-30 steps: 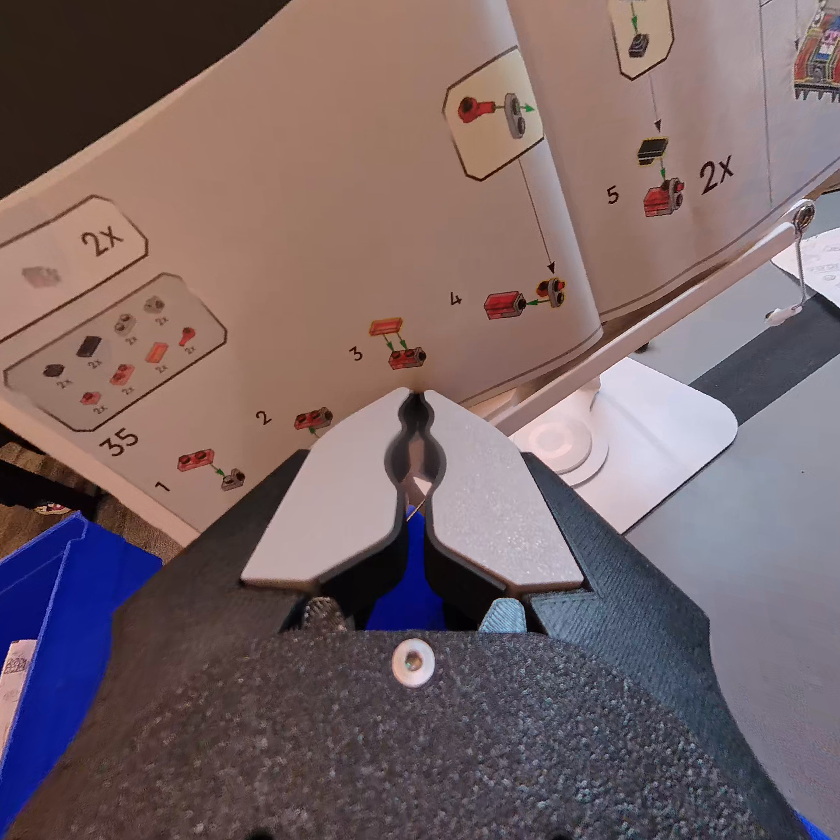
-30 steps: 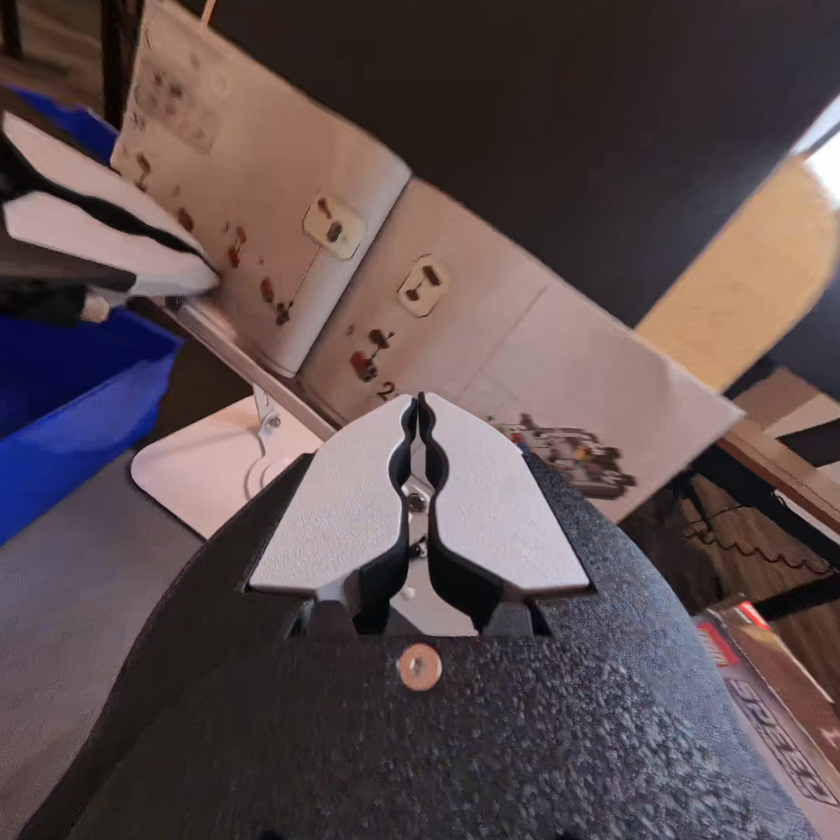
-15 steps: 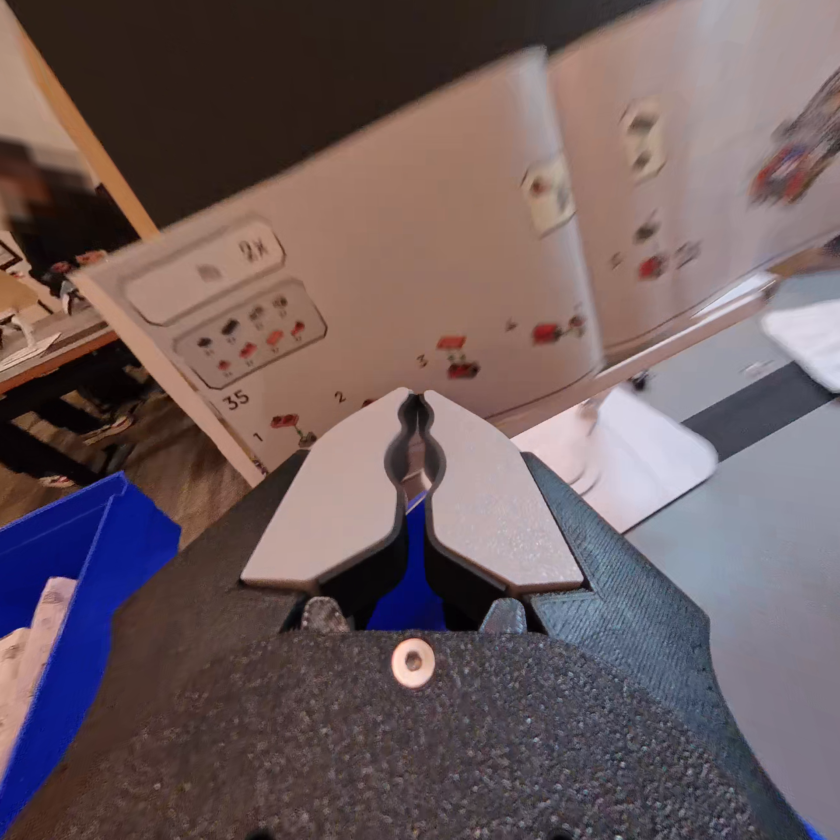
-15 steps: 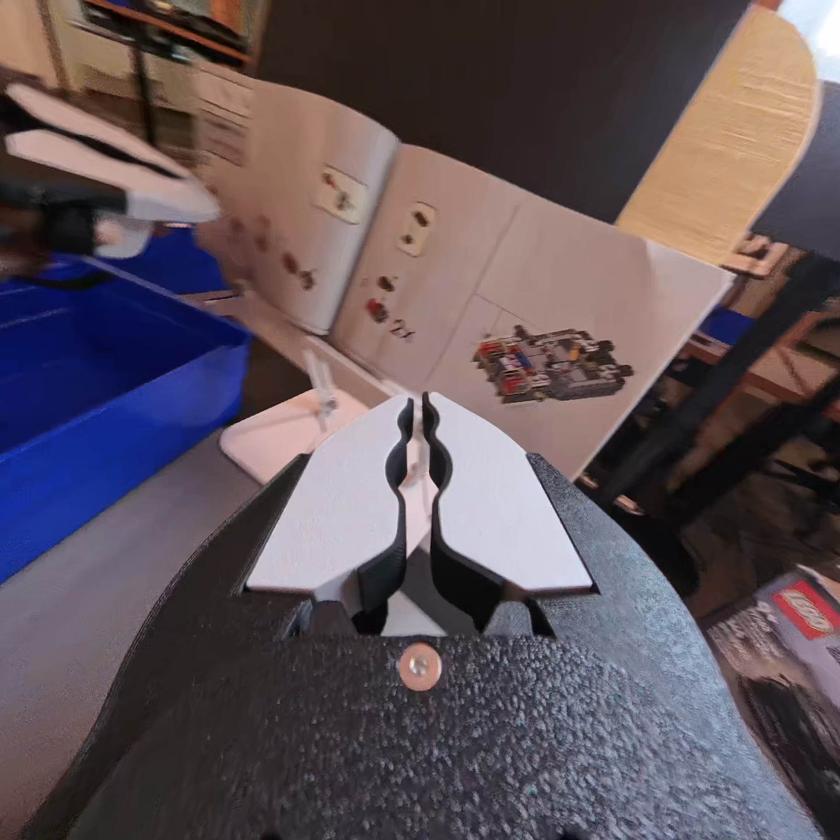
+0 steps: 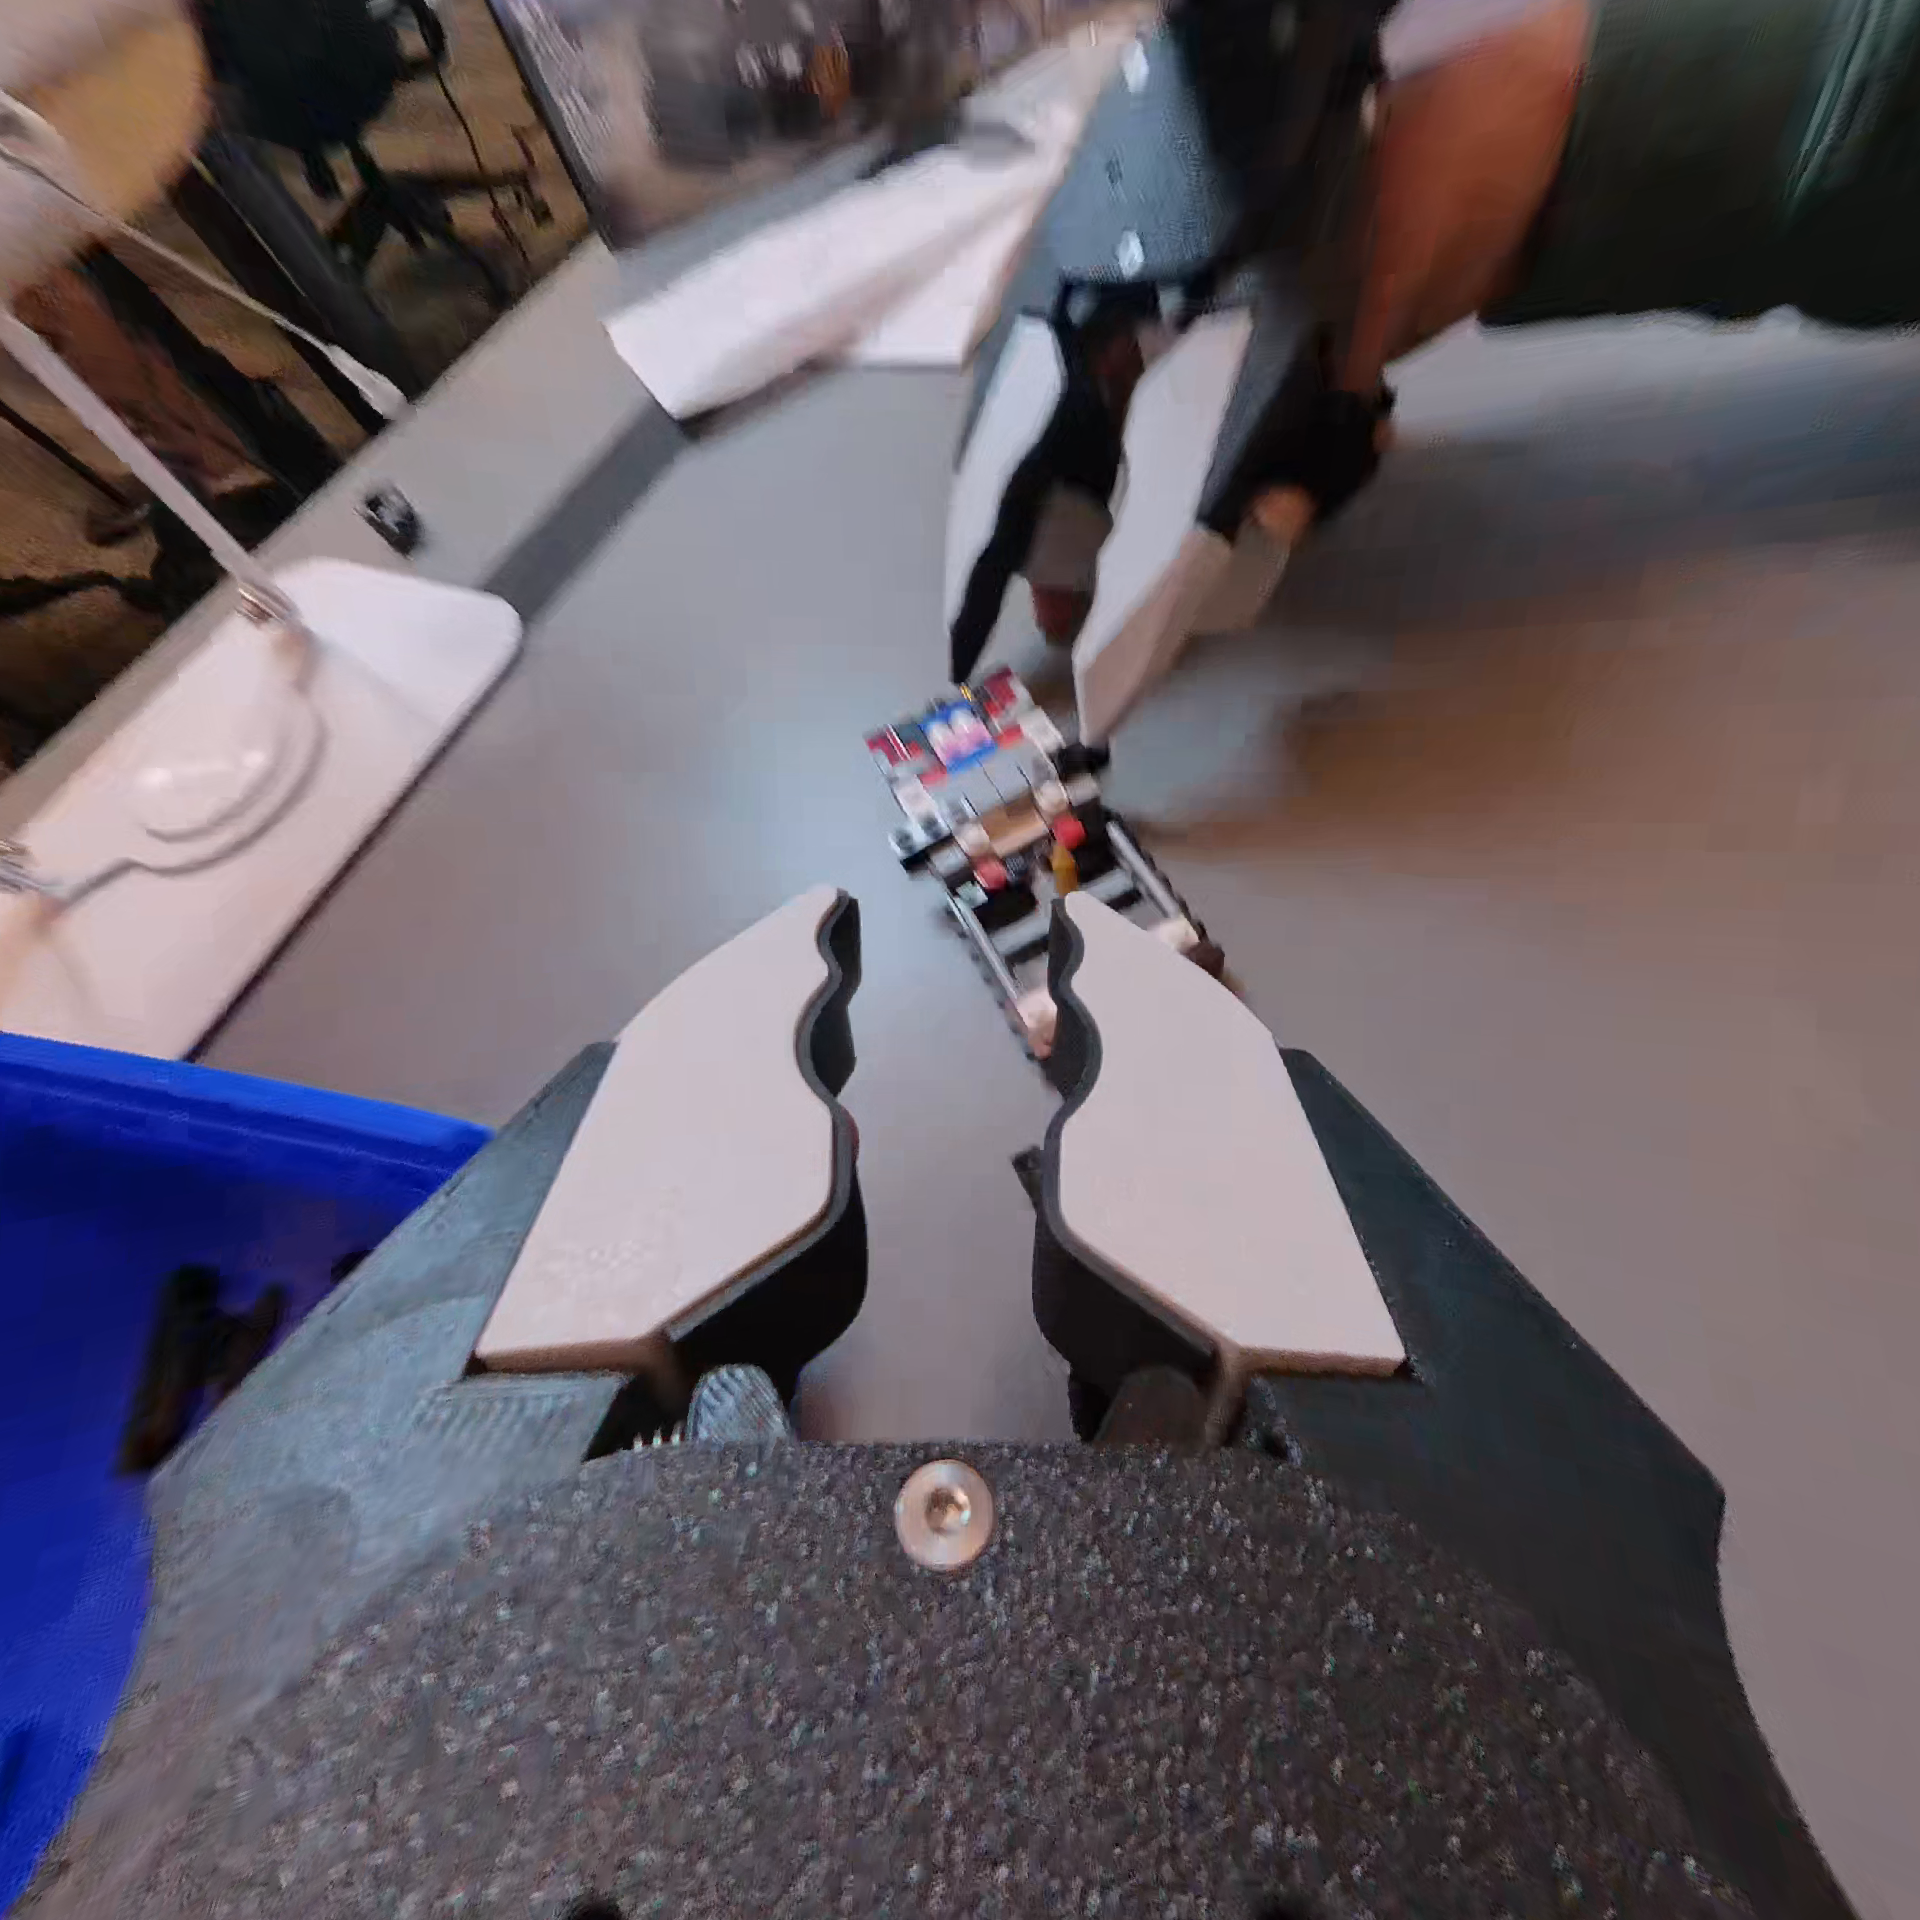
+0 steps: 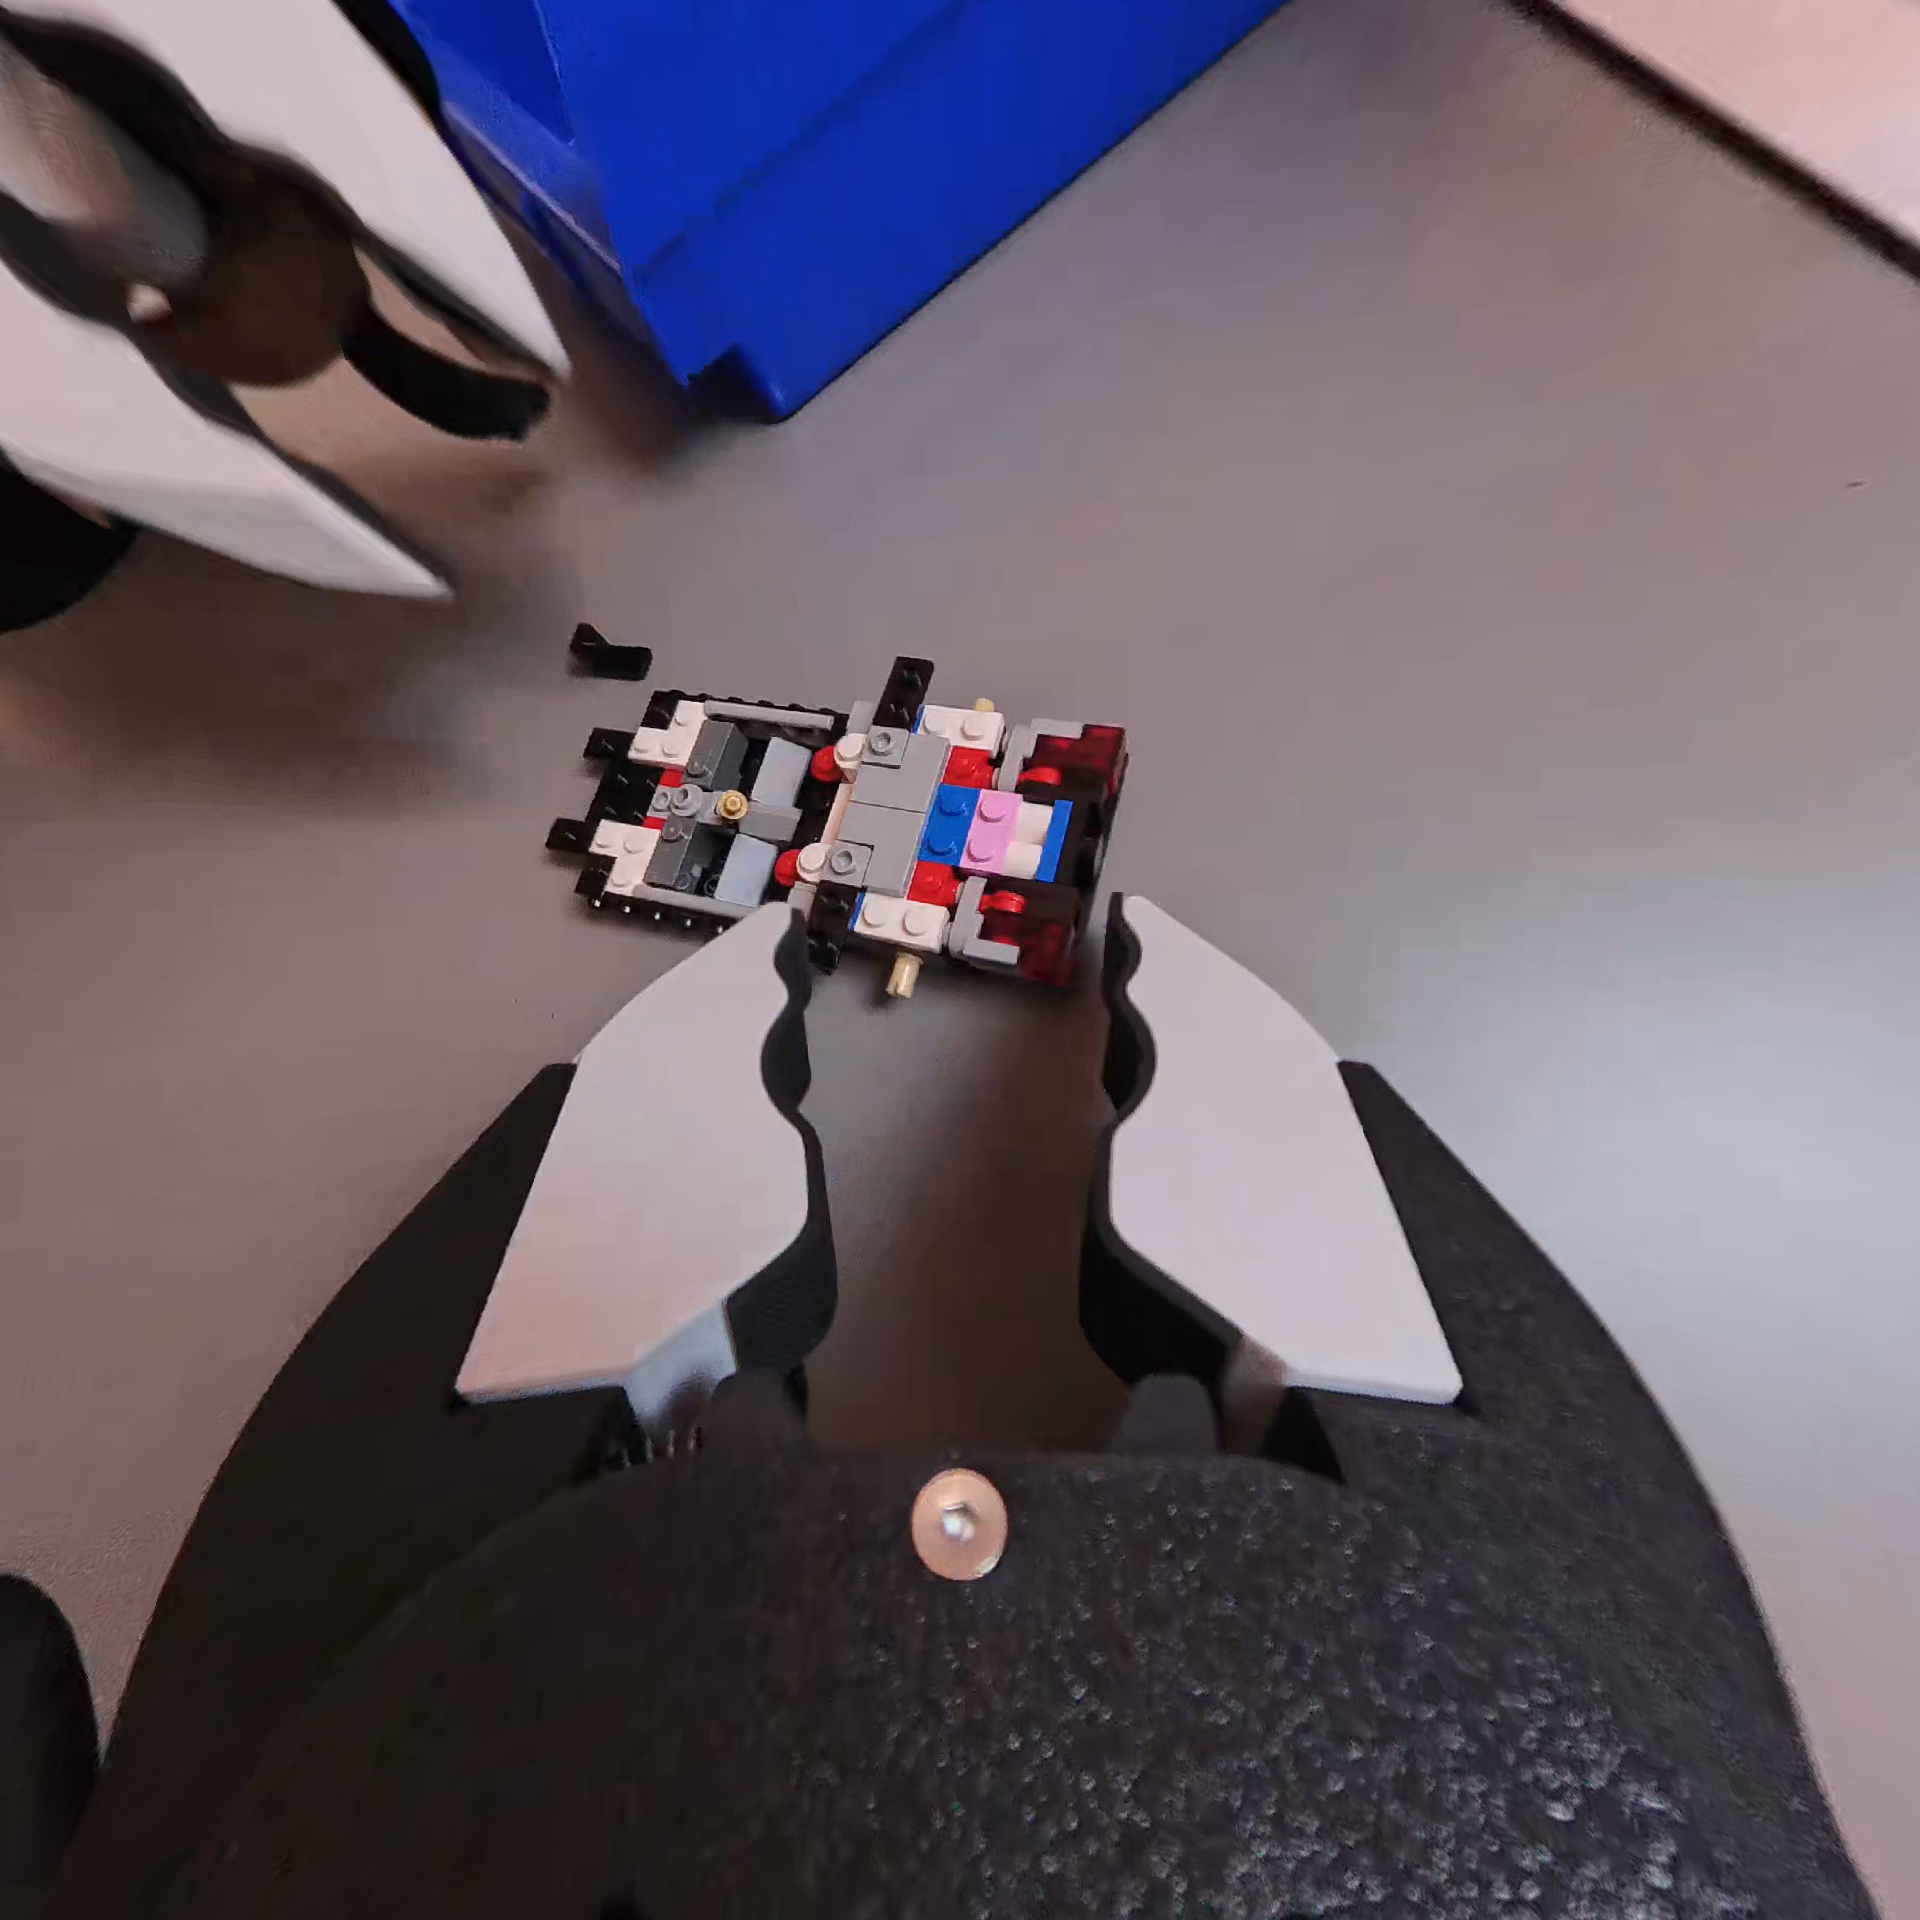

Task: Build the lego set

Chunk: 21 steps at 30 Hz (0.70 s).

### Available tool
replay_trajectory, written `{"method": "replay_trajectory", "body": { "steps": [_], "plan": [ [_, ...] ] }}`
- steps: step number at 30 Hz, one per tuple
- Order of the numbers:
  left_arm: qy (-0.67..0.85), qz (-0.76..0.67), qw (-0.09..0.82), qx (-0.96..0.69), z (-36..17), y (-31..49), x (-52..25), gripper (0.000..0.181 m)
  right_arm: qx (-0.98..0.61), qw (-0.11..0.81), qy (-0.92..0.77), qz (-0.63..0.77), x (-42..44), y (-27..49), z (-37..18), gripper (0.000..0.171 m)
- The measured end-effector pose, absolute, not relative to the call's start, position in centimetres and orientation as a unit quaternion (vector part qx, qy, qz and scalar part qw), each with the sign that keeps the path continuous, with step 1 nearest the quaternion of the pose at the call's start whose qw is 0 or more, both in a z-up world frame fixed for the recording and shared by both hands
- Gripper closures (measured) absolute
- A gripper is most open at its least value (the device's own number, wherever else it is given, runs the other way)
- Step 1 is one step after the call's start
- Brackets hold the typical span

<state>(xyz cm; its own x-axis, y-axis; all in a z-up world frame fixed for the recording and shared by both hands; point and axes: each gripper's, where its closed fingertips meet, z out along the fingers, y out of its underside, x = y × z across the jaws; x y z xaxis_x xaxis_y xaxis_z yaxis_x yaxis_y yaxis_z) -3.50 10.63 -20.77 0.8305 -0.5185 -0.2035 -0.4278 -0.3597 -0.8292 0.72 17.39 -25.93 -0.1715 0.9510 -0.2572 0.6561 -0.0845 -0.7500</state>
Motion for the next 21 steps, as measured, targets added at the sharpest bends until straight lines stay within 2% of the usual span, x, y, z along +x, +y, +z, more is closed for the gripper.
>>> {"method": "replay_trajectory", "body": {
  "steps": [7, 11, 16, 19, 21],
  "plan": [
    [0.332, -0.038, 0.383, -0.861, -25.5, 8.1, -4.0, 0.134, -0.606, 0.176, -0.676, 0.381, 3.3, 13.9, -26.0, 0.121],
    [0.354, -0.047, 0.324, -0.876, -27.2, 5.3, -5.1, 0.139, -0.605, 0.197, -0.687, 0.35, 5.4, 12.0, -25.8, 0.121],
    [0.315, -0.008, 0.356, -0.88, -27.5, 6.9, -5.9, 0.153, -0.621, 0.208, -0.682, 0.326, 6.6, 10.1, -25.9, 0.124],
    [0.314, -0.021, 0.344, -0.885, -27.8, 7.1, -5.3, 0.173, -0.628, 0.217, -0.675, 0.322, 7.2, 9.5, -25.8, 0.124],
    [0.323, -0.019, 0.342, -0.882, -27.8, 7.4, -5.0, 0.173, -0.63, 0.226, -0.669, 0.323, 7.6, 9.4, -25.5, 0.124]
  ]
}}
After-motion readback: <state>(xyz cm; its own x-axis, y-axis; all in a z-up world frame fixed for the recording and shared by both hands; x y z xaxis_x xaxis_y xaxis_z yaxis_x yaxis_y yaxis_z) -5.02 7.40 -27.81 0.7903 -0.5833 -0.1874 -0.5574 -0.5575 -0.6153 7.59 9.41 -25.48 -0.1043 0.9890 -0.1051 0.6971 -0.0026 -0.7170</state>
